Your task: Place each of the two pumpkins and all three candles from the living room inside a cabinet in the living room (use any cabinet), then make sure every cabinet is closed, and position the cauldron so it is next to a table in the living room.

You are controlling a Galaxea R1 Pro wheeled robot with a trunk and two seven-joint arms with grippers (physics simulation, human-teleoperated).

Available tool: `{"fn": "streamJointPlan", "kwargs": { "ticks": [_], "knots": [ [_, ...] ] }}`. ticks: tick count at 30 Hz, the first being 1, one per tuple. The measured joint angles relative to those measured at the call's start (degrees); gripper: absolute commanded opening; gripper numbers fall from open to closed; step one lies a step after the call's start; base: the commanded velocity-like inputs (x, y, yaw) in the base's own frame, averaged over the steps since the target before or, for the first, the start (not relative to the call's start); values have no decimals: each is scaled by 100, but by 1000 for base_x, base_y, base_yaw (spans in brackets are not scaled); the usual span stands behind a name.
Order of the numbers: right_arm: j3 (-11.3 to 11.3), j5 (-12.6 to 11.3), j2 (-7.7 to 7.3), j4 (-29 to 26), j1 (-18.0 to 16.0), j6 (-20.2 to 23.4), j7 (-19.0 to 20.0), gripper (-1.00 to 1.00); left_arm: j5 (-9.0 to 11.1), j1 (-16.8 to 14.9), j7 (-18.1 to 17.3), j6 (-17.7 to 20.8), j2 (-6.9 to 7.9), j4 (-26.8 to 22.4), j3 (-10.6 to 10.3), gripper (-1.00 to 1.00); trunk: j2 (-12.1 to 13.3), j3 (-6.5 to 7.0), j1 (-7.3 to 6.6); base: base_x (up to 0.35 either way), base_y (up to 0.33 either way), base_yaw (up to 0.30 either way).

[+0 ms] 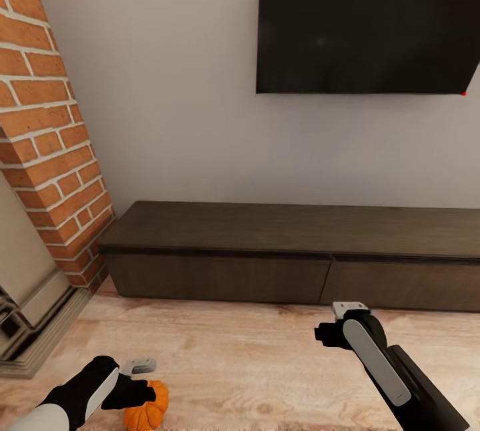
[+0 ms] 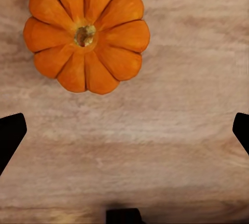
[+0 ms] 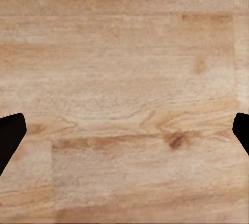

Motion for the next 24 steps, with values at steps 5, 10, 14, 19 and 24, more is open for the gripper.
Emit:
{"fn": "streamJointPlan", "kwargs": {
  "ticks": [5,10,14,19,24],
  "knots": [
    [0,3,0,0,0,0,0,100,-15,1,-22,-28,8,-6,5,100,-2,-23,2,0,0,0],
    [0,8,7,0,0,-1,0,100,-22,0,-82,-68,4,-10,-7,100,-2,-23,1,99,38,0],
    [0,9,3,0,0,0,0,100,-24,0,-154,-76,15,-9,1,100,-2,-23,-1,262,45,0],
    [-4,8,0,0,0,0,0,100,-33,-1,-265,-88,30,-9,5,100,-2,-23,2,114,9,0],
    [-6,9,0,0,0,0,0,100,-36,2,-287,-106,72,-10,9,100,-2,-23,2,23,2,0]
  ]
}}
